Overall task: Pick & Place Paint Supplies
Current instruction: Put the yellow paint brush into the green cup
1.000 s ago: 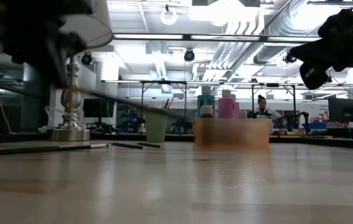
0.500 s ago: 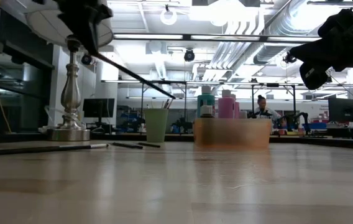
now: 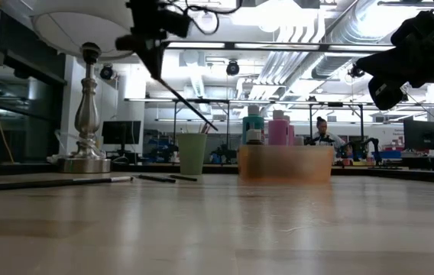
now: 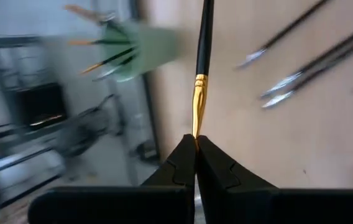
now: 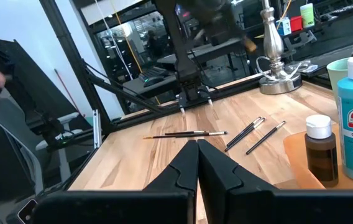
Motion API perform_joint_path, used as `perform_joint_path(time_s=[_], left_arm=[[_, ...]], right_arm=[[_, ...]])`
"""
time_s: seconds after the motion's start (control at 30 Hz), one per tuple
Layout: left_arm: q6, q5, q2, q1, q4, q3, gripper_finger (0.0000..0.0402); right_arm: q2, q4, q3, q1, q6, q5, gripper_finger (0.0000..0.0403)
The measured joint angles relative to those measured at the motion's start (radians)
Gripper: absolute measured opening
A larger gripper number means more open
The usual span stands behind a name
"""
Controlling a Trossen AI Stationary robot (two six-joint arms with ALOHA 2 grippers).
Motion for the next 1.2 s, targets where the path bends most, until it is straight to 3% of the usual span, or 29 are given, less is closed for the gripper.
perform_joint_path(time_s=[0.2,0.43,0.57,0.77,1.03,1.2], left_arm=[[0.258,-0.220,0.050,0.114,0.004,0.069,0.0000],[0.575,-0.429,0.111,0.180,0.143,0.070,0.0000],[0.713,-0.438,0.140,0.209,0.220,0.070,0.0000],[0.786,-0.407,0.164,0.231,0.252,0.070,0.0000],[0.811,-0.360,0.193,0.252,0.287,0.070,0.0004],[0.804,-0.329,0.192,0.252,0.297,0.070,0.0037]], right_arm=[[0.000,0.000,0.000,0.000,0.000,0.000,0.0002],[0.000,0.000,0.000,0.000,0.000,0.000,0.0002],[0.000,0.001,0.000,0.000,0.000,0.000,0.0002],[0.000,0.001,0.000,0.000,0.000,0.000,0.0002],[0.000,0.002,0.000,0.000,0.000,-0.003,0.0002],[0.000,0.002,0.000,0.000,0.000,-0.004,0.0002]])
